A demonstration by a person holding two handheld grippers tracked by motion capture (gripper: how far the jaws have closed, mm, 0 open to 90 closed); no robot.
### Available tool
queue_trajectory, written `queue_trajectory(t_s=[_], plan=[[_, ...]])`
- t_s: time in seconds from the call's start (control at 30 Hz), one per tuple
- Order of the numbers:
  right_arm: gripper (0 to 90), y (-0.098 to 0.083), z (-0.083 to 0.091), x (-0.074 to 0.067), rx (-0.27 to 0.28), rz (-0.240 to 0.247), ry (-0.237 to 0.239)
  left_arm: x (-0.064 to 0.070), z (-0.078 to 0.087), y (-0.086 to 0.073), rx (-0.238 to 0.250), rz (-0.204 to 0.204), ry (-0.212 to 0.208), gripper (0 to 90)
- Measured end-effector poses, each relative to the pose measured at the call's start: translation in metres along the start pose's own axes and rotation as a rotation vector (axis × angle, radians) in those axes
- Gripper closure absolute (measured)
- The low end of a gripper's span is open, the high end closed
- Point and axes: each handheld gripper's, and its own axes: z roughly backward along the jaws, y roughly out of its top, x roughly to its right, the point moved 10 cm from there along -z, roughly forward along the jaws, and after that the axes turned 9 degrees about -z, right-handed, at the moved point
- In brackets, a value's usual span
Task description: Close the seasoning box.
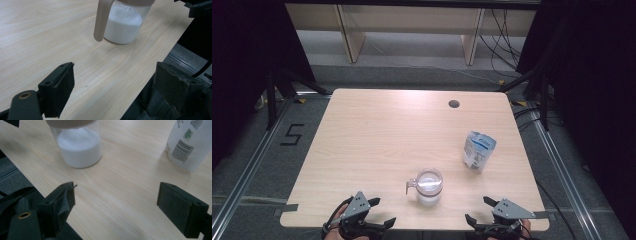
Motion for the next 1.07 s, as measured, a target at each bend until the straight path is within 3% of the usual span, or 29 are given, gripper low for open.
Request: queue_trajectory(t_s=[0.07,0.1,0.17,0.33,0.37,0.43,0.5,0.53,0.83,0.93,1.0,1.03,1.07], plan=[[15.7,-0.001,0.001,0.001,0.0,0.021,-0.006,0.001,0.0,-0.002,0.005,0.003,-0.004,16.3],[15.7,-0.004,0.002,-0.001,-0.01,-0.016,-0.003,0.002,0.0,-0.002,0.0,0.001,-0.003,16.3],[15.7,-0.005,0.003,0.001,-0.008,0.018,-0.012,0.002,0.0,-0.004,-0.005,-0.002,0.001,16.3],[15.7,-0.01,0.003,-0.004,-0.026,0.018,0.01,0.0,0.0,-0.004,-0.011,-0.022,0.033,16.3],[15.8,-0.012,0.005,-0.005,-0.041,-0.013,-0.008,-0.001,-0.002,-0.003,0.013,-0.029,0.023,16.3],[15.7,-0.011,0.004,-0.003,-0.038,0.028,-0.001,-0.001,-0.001,-0.004,-0.001,-0.029,0.027,16.2],[15.7,-0.011,0.003,-0.004,-0.035,0.029,0.009,-0.002,-0.001,-0.007,-0.026,-0.047,0.03,16.3],[15.7,-0.012,0.003,-0.005,-0.037,0.025,0.007,0.0,-0.002,-0.006,-0.011,-0.018,0.028,16.3],[15.7,-0.012,0.003,-0.004,-0.041,0.033,0.002,-0.001,-0.003,-0.007,-0.018,-0.037,0.027,16.3],[15.8,-0.013,0.003,-0.004,-0.045,0.023,-0.003,-0.001,-0.004,-0.007,-0.012,-0.017,0.03,16.3],[15.7,-0.013,0.002,-0.004,-0.043,0.02,-0.004,-0.003,-0.005,-0.007,-0.015,-0.04,0.025,16.3],[15.7,-0.013,0.002,-0.004,-0.043,0.02,-0.004,-0.002,-0.005,-0.008,-0.018,-0.008,0.029,16.3],[15.7,-0.013,0.002,-0.004,-0.042,0.02,-0.004,-0.003,-0.005,-0.008,-0.021,-0.015,0.031,16.3]])
